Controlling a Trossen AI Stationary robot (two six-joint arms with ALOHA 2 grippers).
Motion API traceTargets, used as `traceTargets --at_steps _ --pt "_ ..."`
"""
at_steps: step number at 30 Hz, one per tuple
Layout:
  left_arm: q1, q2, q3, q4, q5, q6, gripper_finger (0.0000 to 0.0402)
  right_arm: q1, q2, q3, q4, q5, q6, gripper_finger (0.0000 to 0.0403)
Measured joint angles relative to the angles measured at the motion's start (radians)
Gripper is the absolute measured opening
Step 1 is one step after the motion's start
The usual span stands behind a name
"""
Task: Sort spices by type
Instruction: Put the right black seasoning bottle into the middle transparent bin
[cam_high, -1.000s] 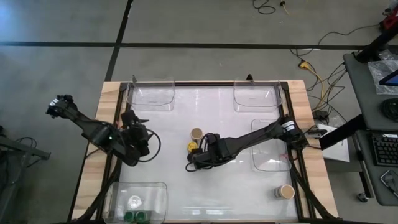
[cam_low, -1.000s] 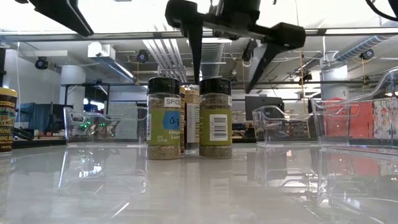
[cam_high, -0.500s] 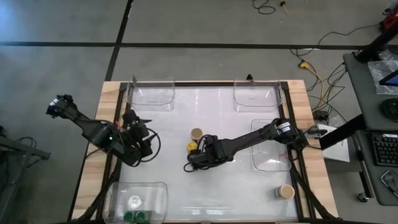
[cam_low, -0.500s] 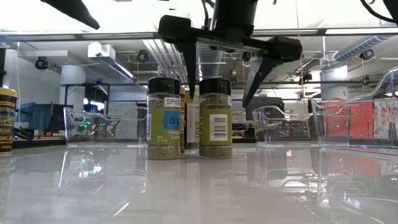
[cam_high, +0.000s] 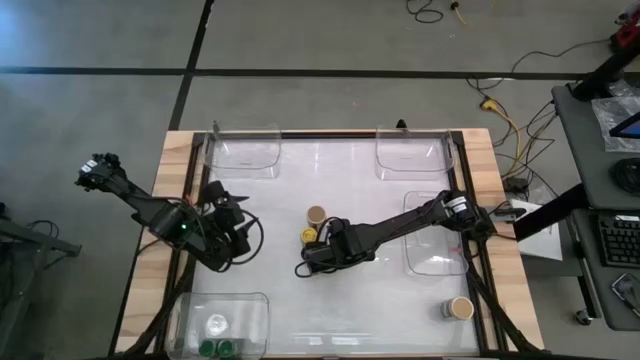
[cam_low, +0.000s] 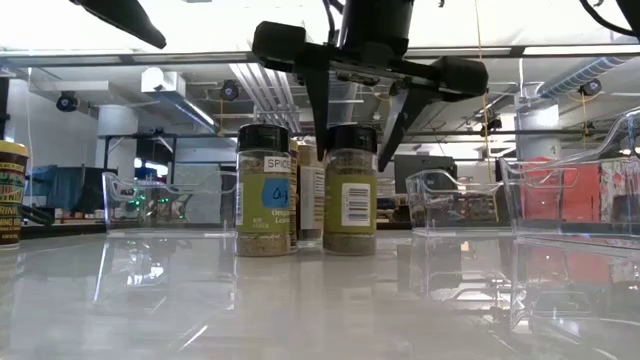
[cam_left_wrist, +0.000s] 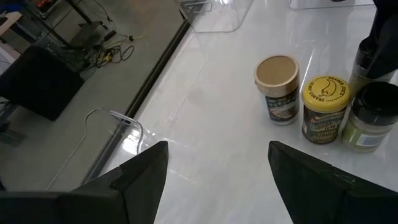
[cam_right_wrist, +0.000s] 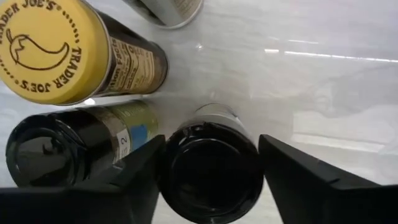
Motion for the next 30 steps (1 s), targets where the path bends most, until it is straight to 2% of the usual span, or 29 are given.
traceTargets --at_steps 5,14,23,27,30 --pt "0.000 0.002 0.000 0.010 0.001 0.000 0.0261 0.000 0.001 -0.001 -0.001 -0.001 -0.010 0.0208" --pt "-0.002 -0.002 0.000 0.017 0.037 -0.001 0.0261 -0.001 -0.004 0.020 -0.005 -0.008 -0.198 0.0213" --pt "-0.002 -0.005 0.005 0.022 0.137 -0.011 0.0261 0.010 -0.054 0.082 -0.014 -0.056 -0.728 0.0208" --pt "-0.003 -0.006 0.024 0.025 0.140 -0.027 0.0261 0.044 -0.075 0.102 -0.010 -0.084 -1.055 0.0207" --pt "-0.003 -0.006 0.046 0.025 0.142 -0.039 0.0261 0.083 -0.080 0.106 -0.012 -0.104 -1.368 0.0209"
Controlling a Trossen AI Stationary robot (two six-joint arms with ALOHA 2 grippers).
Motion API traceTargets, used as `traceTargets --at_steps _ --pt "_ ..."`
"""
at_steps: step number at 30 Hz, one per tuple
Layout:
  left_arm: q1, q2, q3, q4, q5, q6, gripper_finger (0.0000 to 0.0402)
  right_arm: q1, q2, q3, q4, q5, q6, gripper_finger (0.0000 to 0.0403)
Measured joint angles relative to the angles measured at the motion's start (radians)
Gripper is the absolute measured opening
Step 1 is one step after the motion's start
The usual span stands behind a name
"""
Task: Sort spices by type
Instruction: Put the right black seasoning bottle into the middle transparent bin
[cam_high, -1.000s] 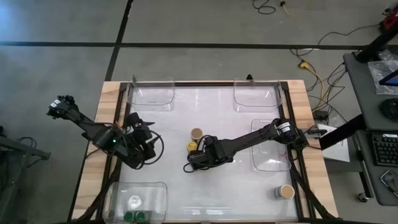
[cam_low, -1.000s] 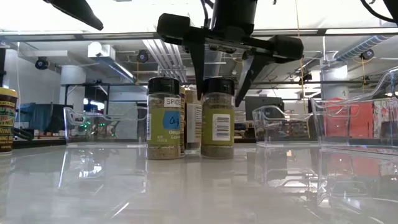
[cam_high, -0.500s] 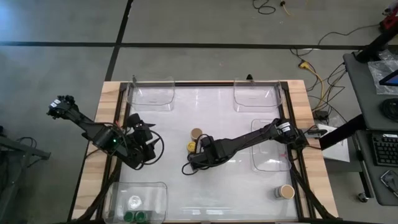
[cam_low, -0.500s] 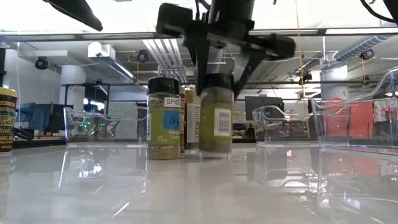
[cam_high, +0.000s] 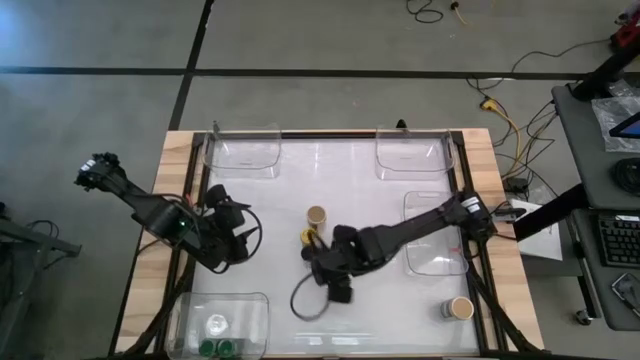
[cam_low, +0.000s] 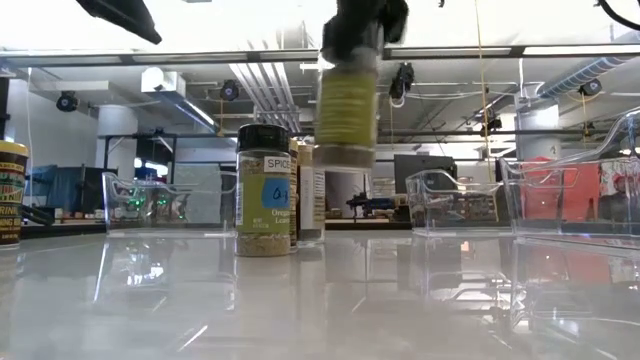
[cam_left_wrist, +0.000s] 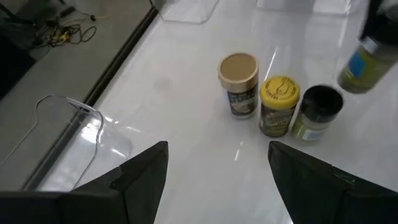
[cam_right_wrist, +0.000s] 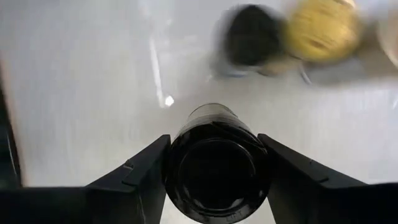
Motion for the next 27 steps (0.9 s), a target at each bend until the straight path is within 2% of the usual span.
traceTargets --at_steps 4,6,13,22,27 --pt "0.000 0.000 0.036 0.005 0.000 -0.003 0.0261 0.051 0.000 -0.004 -0.028 -0.015 -0.428 0.0209" --pt "0.000 0.000 0.055 0.008 0.000 -0.003 0.0261 0.069 0.000 -0.013 -0.026 -0.016 -0.554 0.0208" --pt "0.001 0.000 0.115 0.007 -0.003 -0.003 0.0261 0.074 0.001 -0.019 -0.027 -0.031 -0.752 0.0209" --pt "0.001 0.000 0.197 0.017 -0.004 -0.034 0.0261 0.075 0.001 -0.051 -0.055 -0.154 -0.980 0.0209" --pt "0.001 0.000 0.202 0.021 -0.012 -0.061 0.0261 0.075 0.001 -0.076 -0.079 -0.185 -1.043 0.0210"
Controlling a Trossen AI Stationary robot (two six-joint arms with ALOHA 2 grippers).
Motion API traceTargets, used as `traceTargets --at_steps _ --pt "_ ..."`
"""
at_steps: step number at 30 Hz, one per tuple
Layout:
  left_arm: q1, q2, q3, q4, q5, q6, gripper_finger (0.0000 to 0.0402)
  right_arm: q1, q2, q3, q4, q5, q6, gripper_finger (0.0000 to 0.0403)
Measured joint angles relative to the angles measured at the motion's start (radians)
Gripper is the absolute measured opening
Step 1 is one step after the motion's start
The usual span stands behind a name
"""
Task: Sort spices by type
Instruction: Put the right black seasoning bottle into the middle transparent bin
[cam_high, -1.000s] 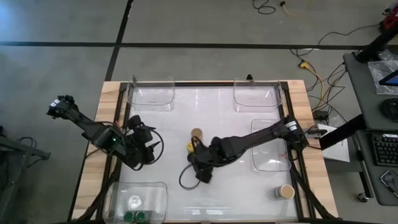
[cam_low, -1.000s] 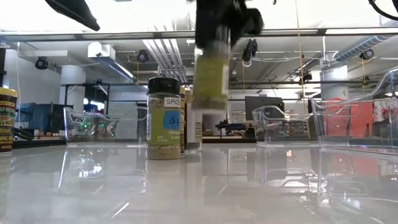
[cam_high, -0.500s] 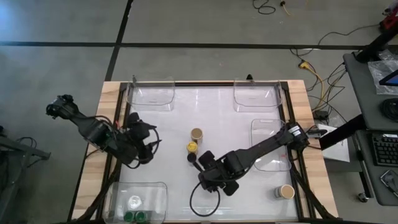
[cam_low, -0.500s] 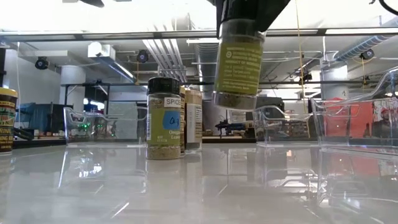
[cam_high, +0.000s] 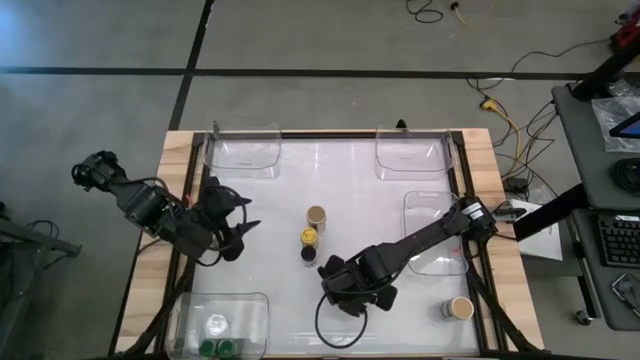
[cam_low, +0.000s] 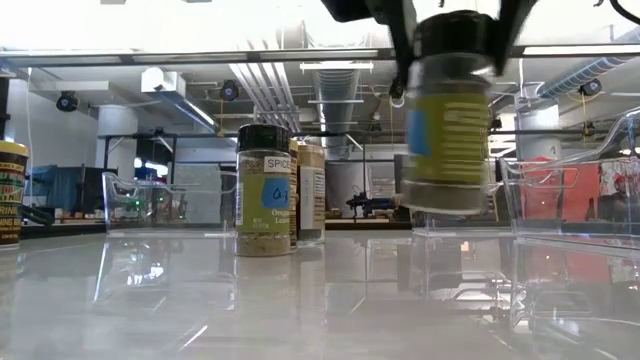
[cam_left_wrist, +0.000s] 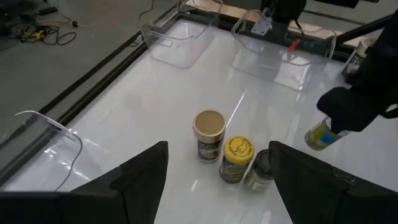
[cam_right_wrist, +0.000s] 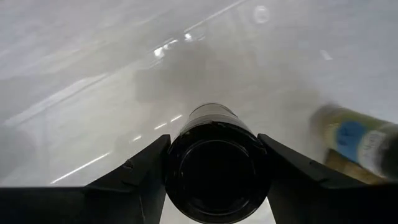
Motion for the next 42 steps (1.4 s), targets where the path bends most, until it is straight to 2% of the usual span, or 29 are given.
traceTargets --at_steps 5,9,13,32,42 --pt "0.000 0.000 -0.014 0.030 0.001 -0.027 0.0261 -0.002 0.000 -0.003 -0.054 -0.074 -0.068 0.0207" --pt "0.000 0.000 -0.016 0.039 0.000 -0.033 0.0261 -0.002 0.000 -0.003 -0.028 -0.074 -0.178 0.0207" --pt "0.000 0.000 -0.018 0.040 -0.001 -0.051 0.0261 -0.007 0.001 -0.005 -0.003 -0.074 -0.208 0.0212" --pt "0.000 0.000 -0.020 0.036 0.000 -0.020 0.0261 -0.018 0.002 -0.068 0.095 -0.085 -0.183 0.0214" --pt "0.000 0.000 -0.020 0.036 0.001 0.009 0.0261 -0.025 0.003 -0.086 0.118 -0.140 -0.142 0.0214"
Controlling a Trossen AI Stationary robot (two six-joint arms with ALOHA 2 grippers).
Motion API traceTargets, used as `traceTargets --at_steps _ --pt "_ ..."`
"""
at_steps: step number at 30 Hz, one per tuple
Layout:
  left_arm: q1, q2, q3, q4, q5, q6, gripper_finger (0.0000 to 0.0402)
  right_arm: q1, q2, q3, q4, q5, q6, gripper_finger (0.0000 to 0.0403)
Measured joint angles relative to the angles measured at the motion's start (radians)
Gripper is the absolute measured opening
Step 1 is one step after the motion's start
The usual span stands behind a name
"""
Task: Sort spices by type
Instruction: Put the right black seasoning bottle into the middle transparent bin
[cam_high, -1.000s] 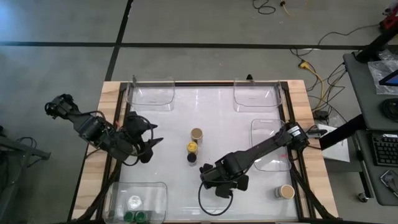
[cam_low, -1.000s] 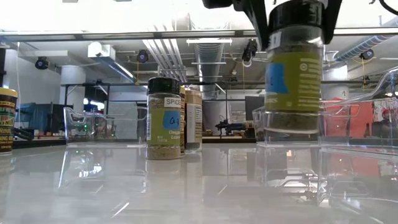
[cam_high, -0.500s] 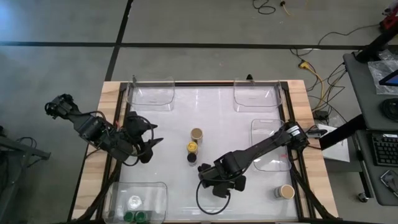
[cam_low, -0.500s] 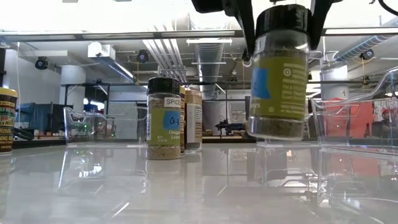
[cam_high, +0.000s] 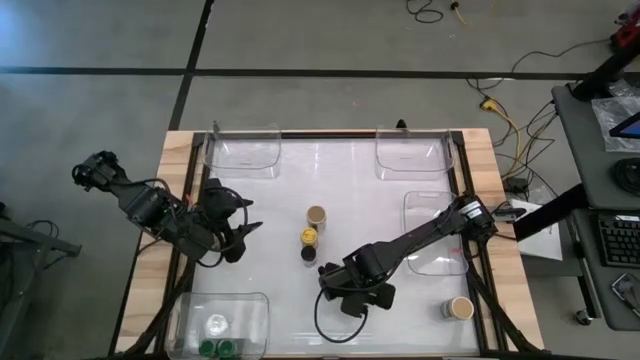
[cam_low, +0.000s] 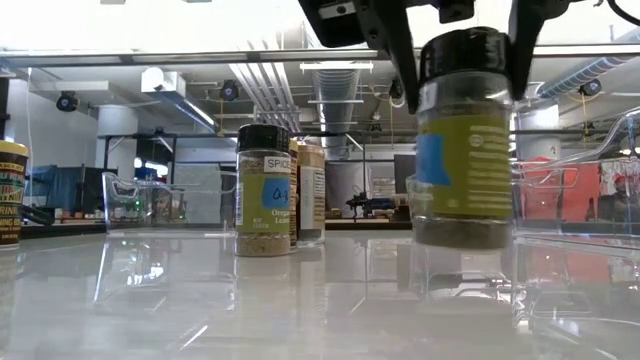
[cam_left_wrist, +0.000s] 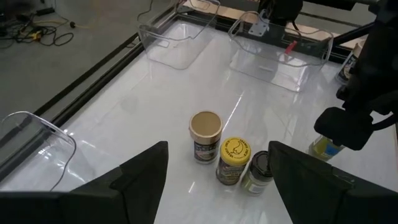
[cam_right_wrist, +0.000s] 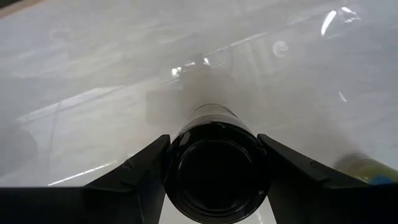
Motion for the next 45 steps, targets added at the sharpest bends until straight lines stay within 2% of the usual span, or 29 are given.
traceTargets --at_steps 8,13,22,26,39,45 --pt "0.000 0.000 0.001 0.000 0.004 0.006 0.0261 0.000 0.000 -0.019 -0.004 -0.020 -0.075 0.0214" --pt "-0.001 0.000 0.001 0.006 0.084 0.028 0.0261 0.000 0.000 -0.037 -0.004 -0.020 -0.131 0.0215" --pt "0.000 0.000 0.002 0.013 0.108 0.029 0.0261 0.000 0.000 -0.040 0.003 -0.023 -0.139 0.0215" --pt "0.000 0.000 0.002 0.013 0.108 0.029 0.0261 0.000 0.000 -0.042 0.022 -0.061 -0.110 0.0216" --pt "0.000 0.001 0.002 0.013 0.107 0.029 0.0261 0.005 0.000 -0.040 0.051 -0.065 -0.059 0.0296" --pt "0.000 0.000 0.002 0.013 0.107 0.050 0.0261 0.033 -0.005 0.026 0.035 -0.064 0.054 0.0315"
